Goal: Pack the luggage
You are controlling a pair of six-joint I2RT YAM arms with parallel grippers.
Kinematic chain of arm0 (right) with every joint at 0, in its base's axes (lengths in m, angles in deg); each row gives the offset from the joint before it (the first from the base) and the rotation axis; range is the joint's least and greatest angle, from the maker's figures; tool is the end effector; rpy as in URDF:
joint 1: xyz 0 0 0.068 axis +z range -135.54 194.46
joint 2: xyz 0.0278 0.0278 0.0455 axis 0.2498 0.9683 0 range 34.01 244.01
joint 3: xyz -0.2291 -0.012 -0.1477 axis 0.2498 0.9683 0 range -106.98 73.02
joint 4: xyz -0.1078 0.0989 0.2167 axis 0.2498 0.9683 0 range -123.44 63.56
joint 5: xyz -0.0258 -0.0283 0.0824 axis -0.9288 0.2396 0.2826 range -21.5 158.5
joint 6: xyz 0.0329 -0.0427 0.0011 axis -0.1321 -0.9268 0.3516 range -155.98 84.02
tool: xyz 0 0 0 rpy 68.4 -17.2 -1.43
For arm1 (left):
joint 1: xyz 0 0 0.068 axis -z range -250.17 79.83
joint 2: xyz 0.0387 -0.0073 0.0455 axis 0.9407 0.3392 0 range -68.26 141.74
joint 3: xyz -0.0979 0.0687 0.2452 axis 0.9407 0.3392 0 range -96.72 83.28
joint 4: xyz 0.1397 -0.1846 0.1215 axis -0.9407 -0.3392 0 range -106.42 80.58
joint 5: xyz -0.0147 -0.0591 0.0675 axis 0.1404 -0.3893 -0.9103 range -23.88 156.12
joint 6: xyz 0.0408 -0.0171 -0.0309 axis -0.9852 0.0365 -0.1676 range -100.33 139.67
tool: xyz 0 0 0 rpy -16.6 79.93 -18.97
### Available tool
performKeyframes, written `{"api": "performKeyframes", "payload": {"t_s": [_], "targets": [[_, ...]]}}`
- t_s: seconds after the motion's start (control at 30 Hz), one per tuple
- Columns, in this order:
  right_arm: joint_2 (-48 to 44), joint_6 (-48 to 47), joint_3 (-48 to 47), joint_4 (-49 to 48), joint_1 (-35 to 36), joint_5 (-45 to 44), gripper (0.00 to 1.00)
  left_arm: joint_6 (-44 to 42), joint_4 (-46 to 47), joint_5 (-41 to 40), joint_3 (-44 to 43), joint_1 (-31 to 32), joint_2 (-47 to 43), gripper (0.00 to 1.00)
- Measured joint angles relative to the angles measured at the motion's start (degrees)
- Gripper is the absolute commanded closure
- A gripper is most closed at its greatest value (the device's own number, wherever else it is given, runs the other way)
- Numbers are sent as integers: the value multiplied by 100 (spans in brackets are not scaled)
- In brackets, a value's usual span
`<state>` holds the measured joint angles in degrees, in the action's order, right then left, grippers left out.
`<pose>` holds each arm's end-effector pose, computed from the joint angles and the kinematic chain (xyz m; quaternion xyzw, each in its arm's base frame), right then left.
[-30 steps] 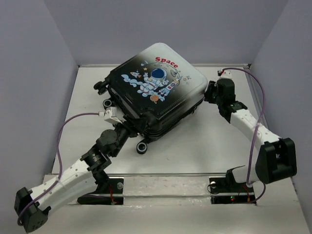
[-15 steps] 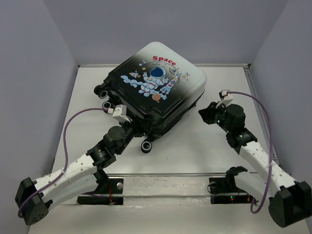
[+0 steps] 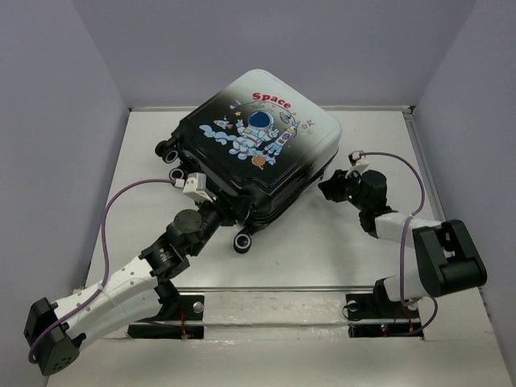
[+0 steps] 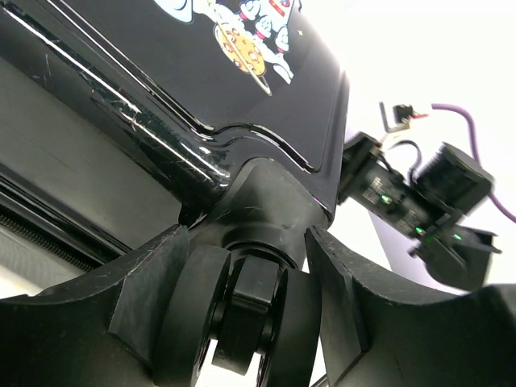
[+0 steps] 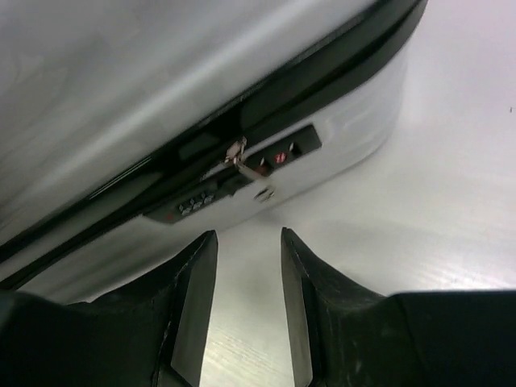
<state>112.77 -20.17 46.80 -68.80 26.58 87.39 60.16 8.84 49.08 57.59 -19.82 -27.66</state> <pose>0.2596 0.0675 0.1826 -0.0717 0.7967 0.2695 0.5362 0.1227 -0.1316 0.2866 -0.0490 0.6853 -0.4412 0.5774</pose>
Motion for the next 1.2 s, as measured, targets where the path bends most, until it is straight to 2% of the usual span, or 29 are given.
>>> {"api": "performKeyframes", "payload": {"t_s": [0.3, 0.53, 0.57, 0.73, 0.93, 1.07, 1.2], "targets": [[1075, -345, -341, -1189, -114, 317, 54, -7, 44, 160, 4, -20, -219, 94], [1154, -485, -341, -1331, -140, 201, 53, -22, 48, 162, 4, -20, -223, 94], [1152, -514, -341, -1331, -140, 195, 56, -22, 55, 164, 4, -20, -223, 94], [1235, -555, -407, -1408, -133, 365, 93, -15, 74, 201, 4, -17, -223, 94], [1381, -348, -391, -1827, -129, 463, 93, 50, 170, 247, 31, -17, -203, 94], [1163, -101, -33, -2090, -39, 251, 93, 68, 286, 291, 61, -20, -81, 94], [509, -24, 459, -1961, 793, -616, 93, 87, 424, 310, 61, -17, 131, 94]]}}
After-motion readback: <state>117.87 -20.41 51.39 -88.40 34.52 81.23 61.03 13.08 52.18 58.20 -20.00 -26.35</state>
